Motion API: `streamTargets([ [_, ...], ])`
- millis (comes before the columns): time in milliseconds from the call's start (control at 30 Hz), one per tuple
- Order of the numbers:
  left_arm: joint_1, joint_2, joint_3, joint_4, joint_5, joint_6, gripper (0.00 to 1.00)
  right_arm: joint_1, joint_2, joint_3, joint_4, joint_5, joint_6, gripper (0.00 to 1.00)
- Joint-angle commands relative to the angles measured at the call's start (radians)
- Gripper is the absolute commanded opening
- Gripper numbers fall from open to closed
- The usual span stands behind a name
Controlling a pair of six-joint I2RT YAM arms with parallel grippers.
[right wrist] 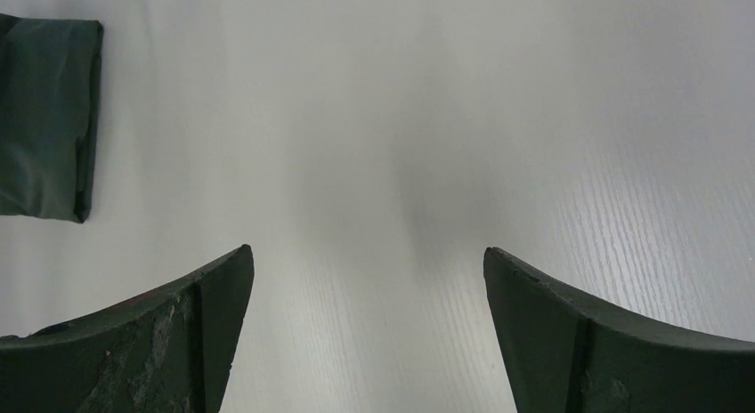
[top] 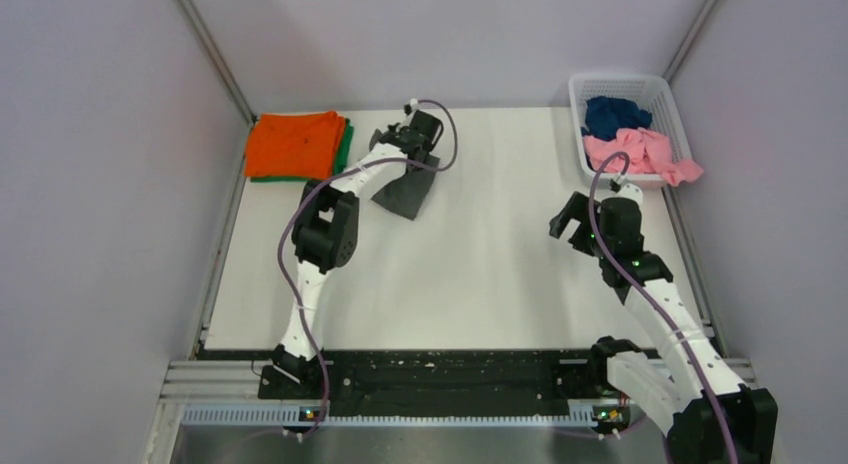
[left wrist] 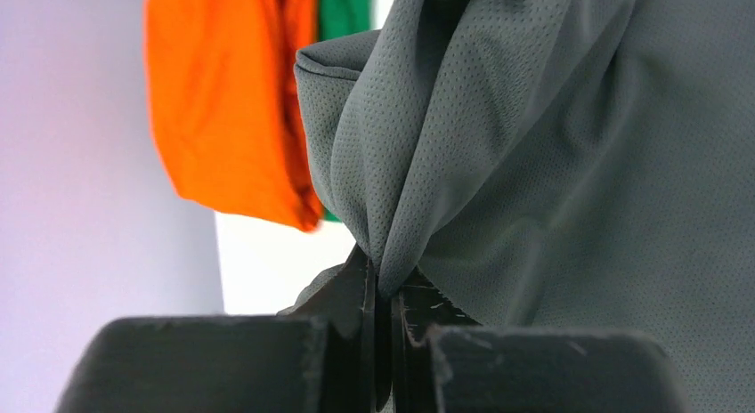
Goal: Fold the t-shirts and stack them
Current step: Put the neatly folded tshirt into the corner of the board with the left arm
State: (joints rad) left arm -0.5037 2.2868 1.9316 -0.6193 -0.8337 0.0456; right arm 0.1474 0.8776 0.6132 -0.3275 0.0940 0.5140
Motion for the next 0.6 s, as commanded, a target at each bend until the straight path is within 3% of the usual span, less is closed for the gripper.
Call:
streamTargets([
  [0, 0.089, -0.096, 0.009, 0.195, -0.105, 0.225, 0.0, -0.005, -0.005, -0.008, 0.041, 0.024, -0.006, 0.99],
  [300, 0.223, -0.165, 0.029, 0.301, -0.008, 0.327, 0.0, -0.005, 0.028, -0.014, 0.075, -0.004, -0.005, 0.99],
  [567, 0.259, -0.214, 0.089, 0.289, 0.025, 0.326, 0.0, -0.006, 0.019, -0.027, 0.113, -0.061, -0.005, 0.99],
])
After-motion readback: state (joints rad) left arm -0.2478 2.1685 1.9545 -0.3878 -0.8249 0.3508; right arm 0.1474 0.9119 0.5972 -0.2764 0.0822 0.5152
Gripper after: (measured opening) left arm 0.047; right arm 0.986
